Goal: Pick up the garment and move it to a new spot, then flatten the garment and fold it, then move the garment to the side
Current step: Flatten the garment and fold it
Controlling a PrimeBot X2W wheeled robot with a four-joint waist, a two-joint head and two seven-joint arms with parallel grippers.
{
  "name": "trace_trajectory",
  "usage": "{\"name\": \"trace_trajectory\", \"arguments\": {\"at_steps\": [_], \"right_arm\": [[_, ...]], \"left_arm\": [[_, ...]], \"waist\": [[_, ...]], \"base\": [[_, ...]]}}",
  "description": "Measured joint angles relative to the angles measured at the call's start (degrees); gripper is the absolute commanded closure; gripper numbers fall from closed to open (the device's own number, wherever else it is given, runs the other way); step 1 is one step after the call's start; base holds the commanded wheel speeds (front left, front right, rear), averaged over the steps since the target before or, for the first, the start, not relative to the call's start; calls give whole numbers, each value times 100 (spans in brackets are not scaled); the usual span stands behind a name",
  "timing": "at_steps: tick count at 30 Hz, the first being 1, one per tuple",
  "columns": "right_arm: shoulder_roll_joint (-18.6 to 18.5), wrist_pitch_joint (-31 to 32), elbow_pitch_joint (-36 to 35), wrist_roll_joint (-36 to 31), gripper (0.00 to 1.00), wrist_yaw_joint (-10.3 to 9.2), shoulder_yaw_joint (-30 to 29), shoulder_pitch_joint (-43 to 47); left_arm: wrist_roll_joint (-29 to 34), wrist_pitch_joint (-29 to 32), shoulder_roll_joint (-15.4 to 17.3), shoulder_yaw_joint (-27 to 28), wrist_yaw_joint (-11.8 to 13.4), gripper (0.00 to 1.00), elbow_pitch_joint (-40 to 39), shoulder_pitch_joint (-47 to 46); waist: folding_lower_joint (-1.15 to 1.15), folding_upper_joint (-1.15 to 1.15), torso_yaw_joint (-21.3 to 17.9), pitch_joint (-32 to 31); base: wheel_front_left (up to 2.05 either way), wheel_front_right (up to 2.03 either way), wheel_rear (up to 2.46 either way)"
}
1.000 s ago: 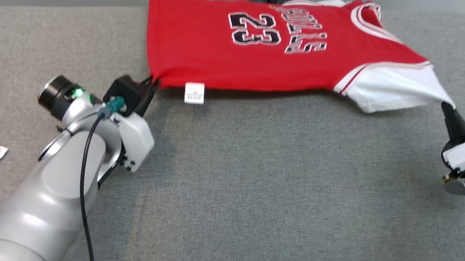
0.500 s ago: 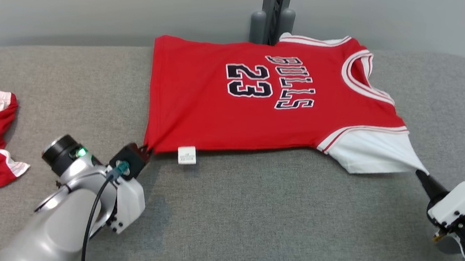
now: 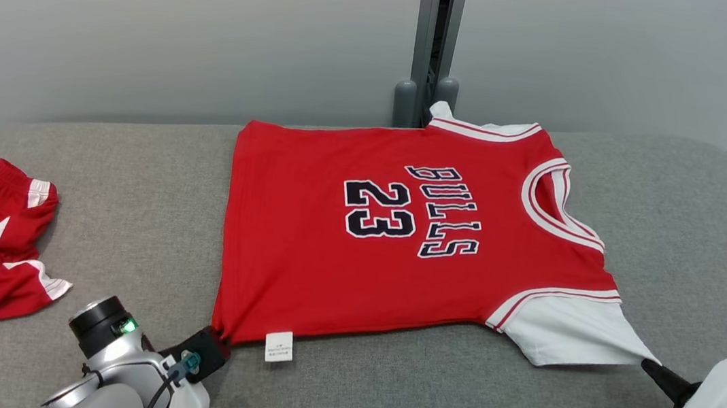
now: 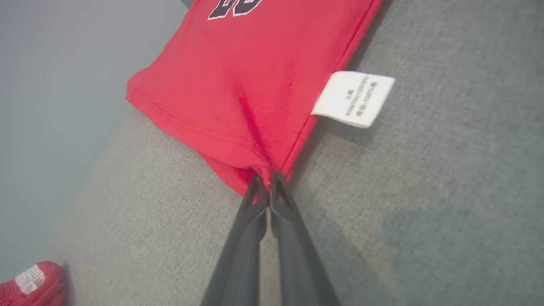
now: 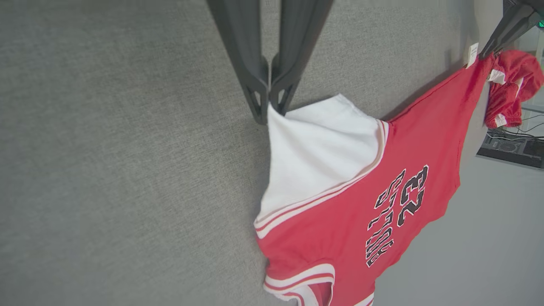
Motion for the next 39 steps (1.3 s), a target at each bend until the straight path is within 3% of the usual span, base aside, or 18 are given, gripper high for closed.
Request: {"name": "trace_trajectory", "arguments": {"at_steps": [6,15,31,39], "right_arm": [[-246,381,-488,127,100,0,-121,417],[-706,985,-1228,460,100,0,-375,1131],[-1386,1755,-2294,1080,100,0,-680,2207],[-1793,1883,-2724,1444,100,0,-726,2661]], "left_arm": [[-414,179,261,-549,-11,100,-446,270],[-1000,744,1037,-1035,-11,100,-1636,520],[-2260,2103,2493,-1330,-11,100,-4254,1138],[-2551,2374,2884,-1397,-11,100,-5033,1316]], "waist": [[0,0,7,-148],[0,0,46,-203],[0,0,162,-125],[0,0,242,-62]], "base": [[0,0,0],[0,0,0],[0,0,0],[0,0,0]]}}
